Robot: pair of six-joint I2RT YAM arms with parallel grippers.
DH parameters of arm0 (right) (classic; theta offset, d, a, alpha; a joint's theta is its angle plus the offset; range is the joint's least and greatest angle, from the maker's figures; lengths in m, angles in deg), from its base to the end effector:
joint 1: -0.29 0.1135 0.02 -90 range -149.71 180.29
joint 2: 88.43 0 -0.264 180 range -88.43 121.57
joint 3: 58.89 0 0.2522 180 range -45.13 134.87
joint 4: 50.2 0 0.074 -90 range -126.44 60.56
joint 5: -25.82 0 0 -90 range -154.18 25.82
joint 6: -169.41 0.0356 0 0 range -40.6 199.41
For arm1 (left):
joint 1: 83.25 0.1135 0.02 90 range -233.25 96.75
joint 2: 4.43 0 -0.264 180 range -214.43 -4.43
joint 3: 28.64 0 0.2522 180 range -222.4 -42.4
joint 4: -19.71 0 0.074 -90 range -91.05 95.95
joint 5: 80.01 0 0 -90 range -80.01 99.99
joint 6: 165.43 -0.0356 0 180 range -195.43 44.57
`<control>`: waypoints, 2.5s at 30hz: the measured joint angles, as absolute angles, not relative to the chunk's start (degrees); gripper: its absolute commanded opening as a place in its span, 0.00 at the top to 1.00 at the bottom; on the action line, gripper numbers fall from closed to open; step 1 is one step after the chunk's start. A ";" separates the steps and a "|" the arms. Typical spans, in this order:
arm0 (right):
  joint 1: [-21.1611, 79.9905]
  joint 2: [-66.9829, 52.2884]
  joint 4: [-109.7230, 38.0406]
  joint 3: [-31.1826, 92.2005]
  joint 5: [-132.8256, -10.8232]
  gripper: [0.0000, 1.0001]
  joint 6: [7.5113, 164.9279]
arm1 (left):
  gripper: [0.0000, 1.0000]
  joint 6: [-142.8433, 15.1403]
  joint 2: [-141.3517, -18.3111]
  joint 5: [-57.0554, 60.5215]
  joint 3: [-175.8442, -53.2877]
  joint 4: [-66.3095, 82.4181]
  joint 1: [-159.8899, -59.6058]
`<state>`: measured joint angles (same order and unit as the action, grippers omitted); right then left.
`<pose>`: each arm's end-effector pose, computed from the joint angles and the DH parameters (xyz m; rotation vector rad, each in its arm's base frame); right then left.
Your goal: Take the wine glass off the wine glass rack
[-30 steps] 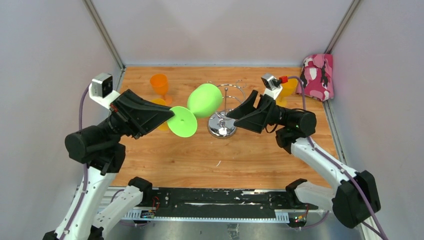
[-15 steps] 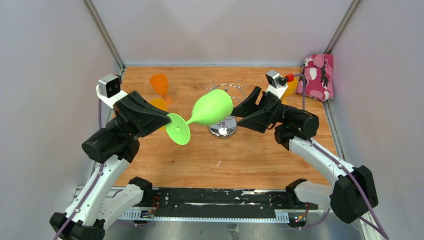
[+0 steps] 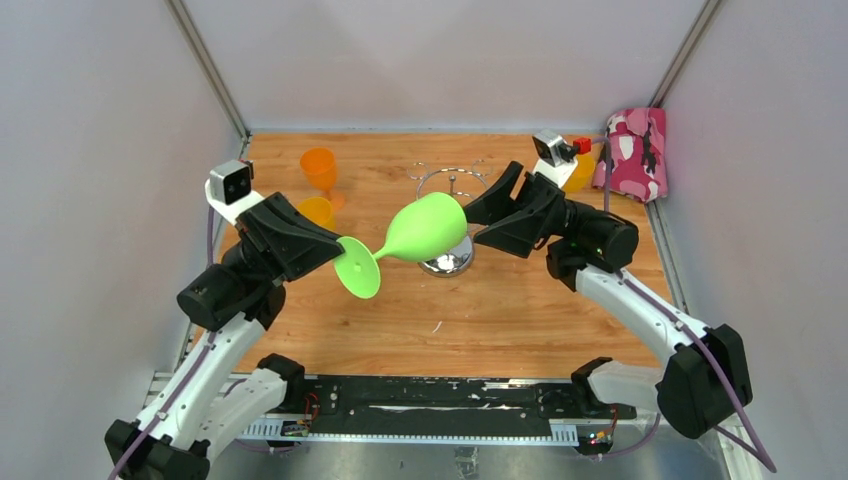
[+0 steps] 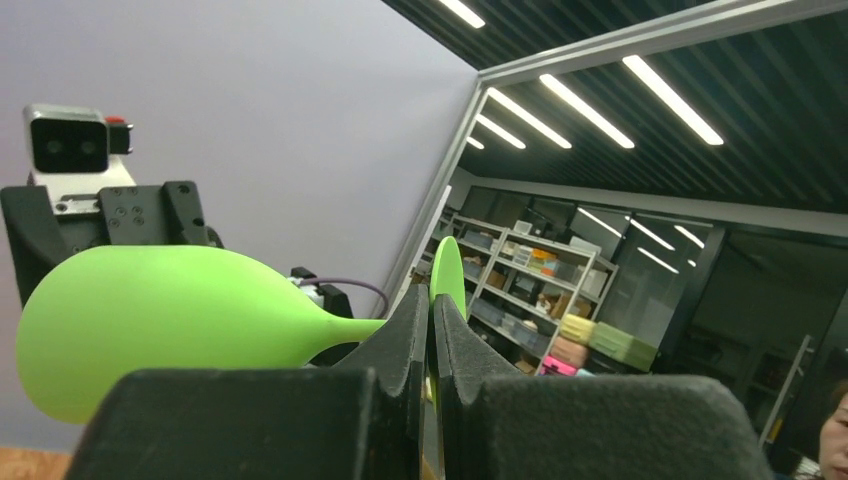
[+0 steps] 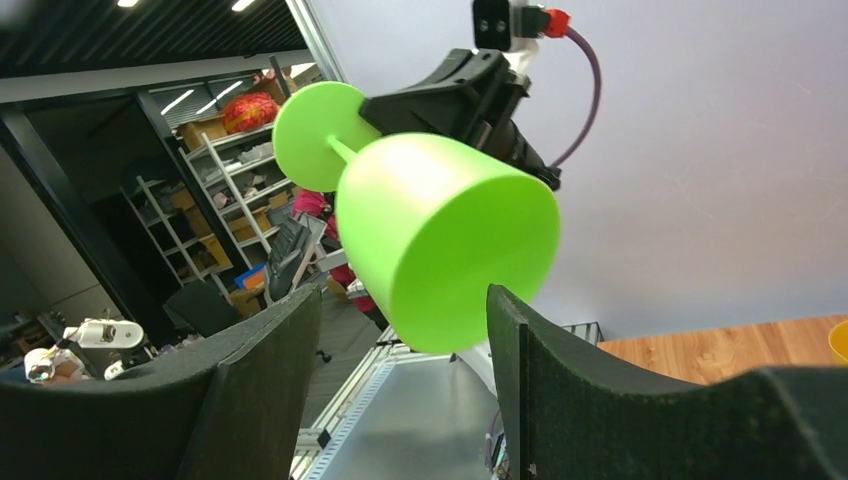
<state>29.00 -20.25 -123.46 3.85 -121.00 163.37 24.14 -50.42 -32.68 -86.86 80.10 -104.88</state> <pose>0.1683 0.1262 0.4212 -0.8471 0.9259 1.9436 0.0961 -0.0641 0.4524 0.4825 0.8474 -2.0936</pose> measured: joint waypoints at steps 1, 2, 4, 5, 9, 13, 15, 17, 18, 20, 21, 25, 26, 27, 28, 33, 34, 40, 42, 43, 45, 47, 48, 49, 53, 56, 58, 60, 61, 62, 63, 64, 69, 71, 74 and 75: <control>29.15 -20.16 -123.46 4.13 -120.98 0.34 163.37 | 1.00 24.33 -50.75 -32.64 -86.34 80.54 -104.88; 29.32 -20.07 -123.48 4.39 -120.96 0.34 163.37 | 1.00 24.68 -51.25 -32.51 -85.84 81.11 -104.88; 29.89 -19.81 -123.48 5.07 -120.96 0.34 163.37 | 1.00 25.23 -52.15 -32.29 -85.25 82.20 -104.88; 30.16 -19.66 -123.50 5.33 -120.96 0.34 163.39 | 1.00 25.41 -52.50 -32.22 -85.09 82.55 -104.88; 32.17 -17.93 -123.70 6.84 -120.67 0.35 163.41 | 1.00 25.82 -54.51 -32.05 -84.61 84.10 -104.88; 35.40 -14.37 -123.83 8.17 -120.26 0.35 163.39 | 1.00 26.94 -56.76 -31.74 -83.74 87.27 -104.88; 36.71 -12.75 -123.79 8.52 -120.13 0.36 163.39 | 1.00 27.44 -58.10 -31.70 -83.41 88.76 -104.88; 38.07 -11.28 -123.66 9.11 -120.06 0.37 163.35 | 1.00 27.88 -59.47 -31.54 -82.86 89.89 -104.88; 38.59 -10.82 -123.55 9.44 -120.10 0.38 163.32 | 1.00 28.09 -60.02 -31.30 -82.60 90.20 -104.88; 39.34 -9.99 -123.44 10.27 -120.10 0.40 163.24 | 1.00 28.36 -60.48 -30.23 -82.41 91.42 -104.83; 39.68 -9.58 -123.44 10.88 -120.10 0.41 163.15 | 1.00 28.44 -60.48 -29.93 -82.41 91.97 -104.83; 40.54 -9.36 -123.61 11.78 -119.84 0.61 162.36 | 1.00 28.44 -60.13 -29.51 -82.38 92.45 -104.83; 40.62 -9.40 -123.72 11.78 -119.58 0.66 162.25 | 1.00 28.44 -60.06 -29.47 -82.36 92.45 -104.83; 40.67 -9.47 -123.81 11.78 -119.21 0.72 162.17 | 1.00 28.40 -60.06 -29.32 -82.21 92.49 -104.83; 40.67 -9.54 -124.05 11.78 -118.92 0.78 162.06 | 1.00 28.42 -60.06 -29.08 -82.06 92.51 -104.83; 41.35 -11.70 -127.35 11.78 -118.20 1.00 162.36 | 0.93 28.55 -60.08 -25.73 -80.79 92.67 -104.59; 41.41 -12.03 -127.37 11.78 -118.14 1.00 162.23 | 0.89 28.62 -60.08 -25.58 -80.61 92.65 -104.66; 41.41 -11.92 -127.20 11.58 -117.88 1.00 161.64 | 0.61 28.31 -60.28 -25.86 -80.22 92.51 -104.68; 41.43 -11.92 -126.54 11.17 -117.53 1.00 160.92 | 0.54 28.16 -60.59 -27.46 -80.64 92.10 -104.74; 41.43 -11.92 -126.28 10.88 -117.46 1.00 160.70 | 0.51 27.98 -60.70 -28.46 -81.12 91.60 -104.77; 41.46 -11.92 -125.67 10.34 -117.28 1.00 160.29 | 0.45 27.11 -60.56 -30.15 -82.45 90.02 -104.83; 41.46 -11.98 -125.01 9.70 -117.09 1.00 159.81 | 0.42 25.73 -59.89 -31.50 -84.18 87.82 -104.85; 41.46 -12.22 -124.51 9.27 -117.04 1.00 159.41 | 0.41 24.84 -59.23 -32.16 -84.99 86.37 -104.85; 41.46 -12.57 -124.22 9.00 -116.85 1.00 159.08 | 0.40 23.66 -58.42 -32.90 -85.66 84.62 -104.85; 41.78 -17.64 -119.72 7.10 -116.78 1.00 155.78 | 0.41 17.67 -55.17 -35.41 -88.42 75.69 -104.57; 41.81 -24.49 -111.66 5.55 -116.87 1.00 149.77 | 0.46 9.34 -52.13 -35.92 -91.26 64.17 -103.54; 41.78 -30.39 -102.94 5.40 -116.50 1.00 143.78 | 0.51 1.39 -49.90 -34.71 -94.12 53.22 -103.04; 41.78 -36.31 -92.71 5.64 -115.78 1.00 137.05 | 0.60 -7.93 -47.78 -31.26 -98.34 39.40 -102.84; 41.78 -39.79 -85.45 6.29 -114.68 1.00 132.99 | 0.66 -12.49 -47.04 -28.75 -100.66 32.15 -102.82; 41.78 -42.93 -78.11 7.45 -113.24 1.00 128.77 | 0.72 -16.95 -46.31 -25.88 -102.95 24.98 -102.82; 41.78 -45.47 -70.50 9.20 -111.01 1.00 124.62 | 0.78 -21.17 -45.72 -22.67 -105.29 18.25 -102.82; 41.78 -47.30 -63.48 11.41 -108.41 1.00 120.94 | 0.83 -24.84 -45.46 -19.70 -107.39 12.41 -102.82; 41.81 -50.80 -34.31 24.81 -91.76 1.00 106.43 | 1.00 -37.78 -46.60 -4.46 -114.60 -9.80 -102.82; 41.81 -50.58 -25.10 28.08 -84.30 1.00 102.37 | 1.00 -41.10 -47.87 1.44 -115.74 -16.22 -102.82; 41.81 -48.51 -12.19 32.13 -72.13 1.00 98.28 | 1.00 -44.12 -49.90 8.17 -115.87 -23.30 -102.82; 41.81 -47.06 -7.73 33.75 -67.41 1.00 97.19 | 1.00 -44.91 -50.45 9.92 -115.65 -25.01 -102.82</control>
<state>41.81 -47.06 -7.73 33.75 -67.41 97.19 -44.91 -50.45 9.92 -115.65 -25.01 -102.82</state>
